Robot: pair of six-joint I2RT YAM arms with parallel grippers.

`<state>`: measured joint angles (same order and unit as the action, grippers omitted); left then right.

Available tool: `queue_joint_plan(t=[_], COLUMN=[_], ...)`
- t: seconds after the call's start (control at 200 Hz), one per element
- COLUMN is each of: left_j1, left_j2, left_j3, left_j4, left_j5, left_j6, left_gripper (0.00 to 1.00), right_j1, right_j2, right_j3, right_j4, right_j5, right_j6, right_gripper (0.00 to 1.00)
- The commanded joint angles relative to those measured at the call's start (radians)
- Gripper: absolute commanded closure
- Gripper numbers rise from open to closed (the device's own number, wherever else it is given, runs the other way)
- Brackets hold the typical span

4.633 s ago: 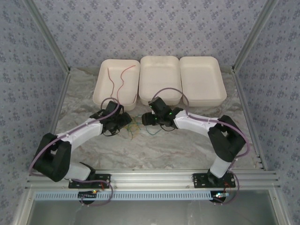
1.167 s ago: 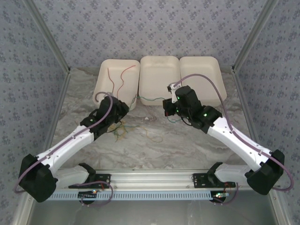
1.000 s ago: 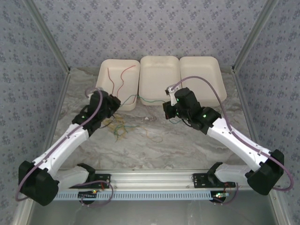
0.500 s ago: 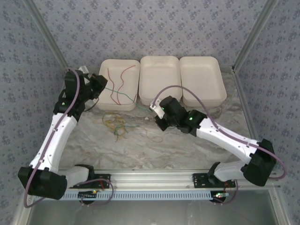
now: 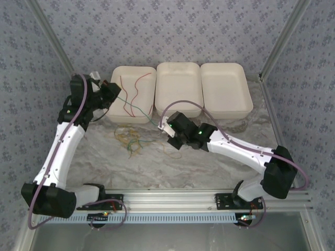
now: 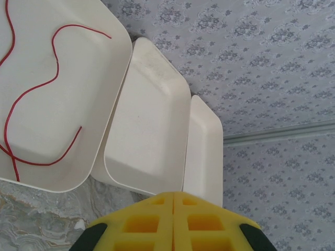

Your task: Untangle the cables

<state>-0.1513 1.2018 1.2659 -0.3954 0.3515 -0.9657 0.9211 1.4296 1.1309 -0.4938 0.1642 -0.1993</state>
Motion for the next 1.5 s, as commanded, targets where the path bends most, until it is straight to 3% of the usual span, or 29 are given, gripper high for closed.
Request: queue_joint_plan(t=[0.0, 0.035, 0.075, 0.11, 0.17, 0.275, 0.375, 0.45, 0.575, 0.635, 0.724, 0.899, 1.034, 1.184, 1.494], left_j1=[0.024, 0.024, 0.024, 0.023, 0.022, 0.006, -0.083, -0.201, -0.465, -0.578, -0.716, -0.9, -0.956, -0.962, -0.944], left_j2=[0.009, 0.009, 0.002, -0.01, -0.041, -0.13, -0.233, -0.296, -0.355, -0.344, -0.27, -0.061, 0.058, 0.101, 0.137], left_j3=[0.076, 0.078, 0.079, 0.079, 0.076, 0.043, -0.03, -0.11, -0.305, -0.407, -0.513, -0.508, -0.475, -0.507, -0.445], left_j4=[0.052, 0.05, 0.05, 0.052, 0.054, 0.061, 0.076, 0.088, 0.205, 0.313, 0.477, 0.701, 0.84, 1.001, 0.936], left_j5=[0.037, 0.044, 0.046, 0.046, 0.043, 0.01, -0.06, -0.129, -0.276, -0.32, -0.381, -0.535, -0.618, -0.663, -0.711], left_j6=[0.023, 0.024, 0.025, 0.03, 0.037, 0.044, 0.07, 0.092, 0.126, 0.137, 0.15, 0.223, 0.269, 0.268, 0.314], left_gripper=[0.69, 0.42, 0.22, 0.14, 0.1, 0.1, 0.15, 0.26, 0.52, 0.56, 0.52, 0.29, 0.2, 0.15, 0.25], right_j1=[-0.037, -0.048, -0.062, -0.078, -0.105, -0.18, -0.269, -0.331, -0.396, -0.415, -0.424, -0.419, -0.396, -0.388, -0.385], right_j2=[-0.043, -0.054, -0.058, -0.059, -0.058, -0.066, -0.092, -0.108, -0.125, -0.128, -0.134, -0.166, -0.188, -0.216, -0.266], right_j3=[0.003, 0.013, 0.029, 0.045, 0.085, 0.112, 0.106, 0.098, 0.093, 0.087, 0.088, 0.027, 0.032, 0.016, -0.045], right_j4=[-0.063, -0.054, -0.046, -0.044, -0.036, 0.001, 0.082, 0.145, 0.227, 0.29, 0.339, 0.434, 0.417, 0.391, 0.401], right_j5=[-0.104, -0.143, -0.176, -0.213, -0.244, -0.303, -0.356, -0.371, -0.343, -0.351, -0.317, -0.231, -0.165, -0.116, -0.116], right_j6=[0.054, 0.08, 0.115, 0.146, 0.19, 0.324, 0.497, 0.659, 0.927, 1.024, 1.163, 1.424, 1.507, 1.56, 1.646], right_gripper=[1.0, 1.0, 1.0, 1.0, 1.0, 1.0, 1.0, 1.0, 1.0, 1.0, 1.0, 1.0, 1.0, 1.0, 1.0])
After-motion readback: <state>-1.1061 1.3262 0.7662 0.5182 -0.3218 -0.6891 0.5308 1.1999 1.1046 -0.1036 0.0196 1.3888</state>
